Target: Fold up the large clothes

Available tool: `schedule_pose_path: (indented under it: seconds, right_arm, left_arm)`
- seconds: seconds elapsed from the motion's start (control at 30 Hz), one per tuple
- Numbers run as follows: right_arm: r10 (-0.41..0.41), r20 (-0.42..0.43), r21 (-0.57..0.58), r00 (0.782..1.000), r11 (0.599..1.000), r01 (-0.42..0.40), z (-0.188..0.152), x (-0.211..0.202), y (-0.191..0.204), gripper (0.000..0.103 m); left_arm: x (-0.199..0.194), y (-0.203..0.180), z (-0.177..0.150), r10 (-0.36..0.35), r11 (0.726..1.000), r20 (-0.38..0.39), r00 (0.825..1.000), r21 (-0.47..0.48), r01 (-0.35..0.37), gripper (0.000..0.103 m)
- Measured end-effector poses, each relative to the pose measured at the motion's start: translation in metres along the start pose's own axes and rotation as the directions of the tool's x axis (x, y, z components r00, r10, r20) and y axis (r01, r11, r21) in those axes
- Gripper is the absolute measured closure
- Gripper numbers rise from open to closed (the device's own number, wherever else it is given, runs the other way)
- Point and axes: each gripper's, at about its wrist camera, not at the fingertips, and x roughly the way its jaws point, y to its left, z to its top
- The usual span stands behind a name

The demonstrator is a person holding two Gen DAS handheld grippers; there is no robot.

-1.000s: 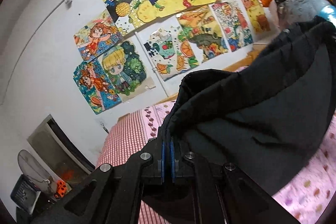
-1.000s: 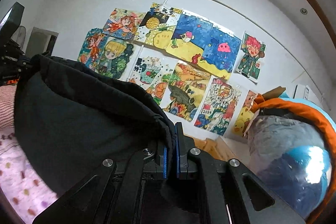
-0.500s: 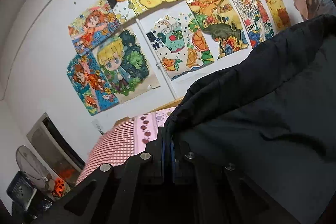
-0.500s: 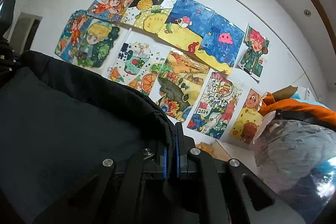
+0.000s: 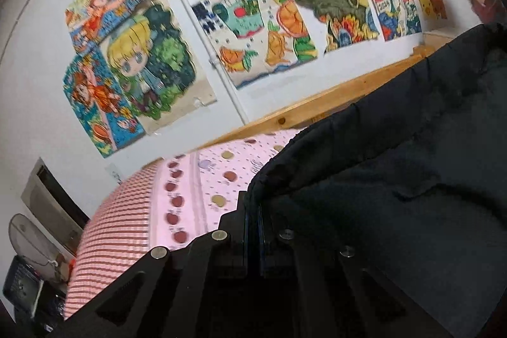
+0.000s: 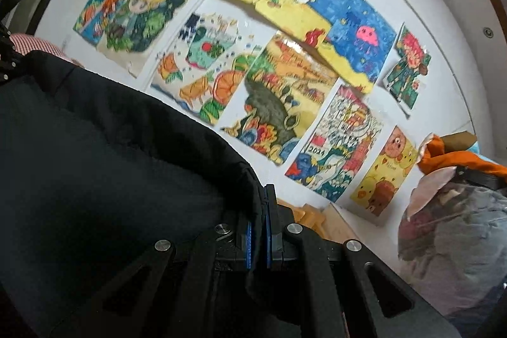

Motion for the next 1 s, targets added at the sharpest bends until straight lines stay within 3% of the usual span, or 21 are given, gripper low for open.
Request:
schedule_pose_path:
  seconds: [0.23, 0.43, 0.6, 0.73, 0.8, 0.83, 0.87, 0.9, 0.97, 1.0]
  right_arm:
    - [0.055, -0.116, 0.014, 0.992, 0.998, -0.053, -0.029, 0.047, 0.019, 0.098]
    - [0.072, -0.142, 0.001, 0.987, 0.997, -0.073, -0.044, 0.061, 0.034, 0.097]
    - [0.079, -0.147, 0.012, 0.986, 0.997, -0.078, -0.046, 0.058, 0.032, 0.097]
    - [0.101, -0.169, 0.012, 0.980, 0.995, -0.100, -0.044, 0.053, 0.026, 0.095]
    - [0.108, -0.175, 0.013, 0.979, 0.994, -0.108, -0.042, 0.049, 0.022, 0.090]
    - [0.116, -0.174, 0.020, 0.978, 0.993, -0.114, -0.040, 0.045, 0.018, 0.086]
    - [0.119, -0.170, 0.028, 0.978, 0.993, -0.116, -0.037, 0.042, 0.015, 0.076]
    - [0.128, -0.161, 0.045, 0.979, 0.992, -0.122, -0.035, 0.037, 0.011, 0.060]
    - [0.142, -0.123, 0.083, 0.982, 0.988, -0.133, -0.029, 0.025, 0.001, 0.043]
    - [0.148, -0.097, 0.100, 0.984, 0.985, -0.138, -0.025, 0.018, -0.004, 0.042]
  left_arm:
    - [0.045, -0.022, -0.009, -0.039, 0.999, -0.064, 0.997, 0.019, 0.041, 0.098]
    - [0.060, -0.026, -0.020, -0.062, 0.998, -0.093, 0.994, 0.002, 0.062, 0.095]
    - [0.059, -0.010, -0.023, -0.170, 0.983, -0.074, 0.983, -0.082, 0.164, 0.091]
    - [0.054, 0.011, -0.022, -0.270, 0.949, -0.033, 0.962, -0.178, 0.260, 0.075]
    - [0.047, 0.019, -0.021, -0.302, 0.931, 0.001, 0.953, -0.212, 0.296, 0.062]
    - [0.039, 0.023, -0.022, -0.310, 0.923, 0.035, 0.950, -0.227, 0.310, 0.041]
    - [0.034, 0.025, -0.022, -0.307, 0.920, 0.063, 0.950, -0.235, 0.313, 0.015]
    - [0.023, 0.029, -0.024, -0.281, 0.920, 0.117, 0.953, -0.248, 0.302, 0.008]
    - [0.007, 0.033, -0.025, -0.257, 0.920, 0.183, 0.949, -0.253, 0.298, 0.003]
    - [0.002, 0.034, -0.024, -0.262, 0.919, 0.199, 0.944, -0.247, 0.307, 0.003]
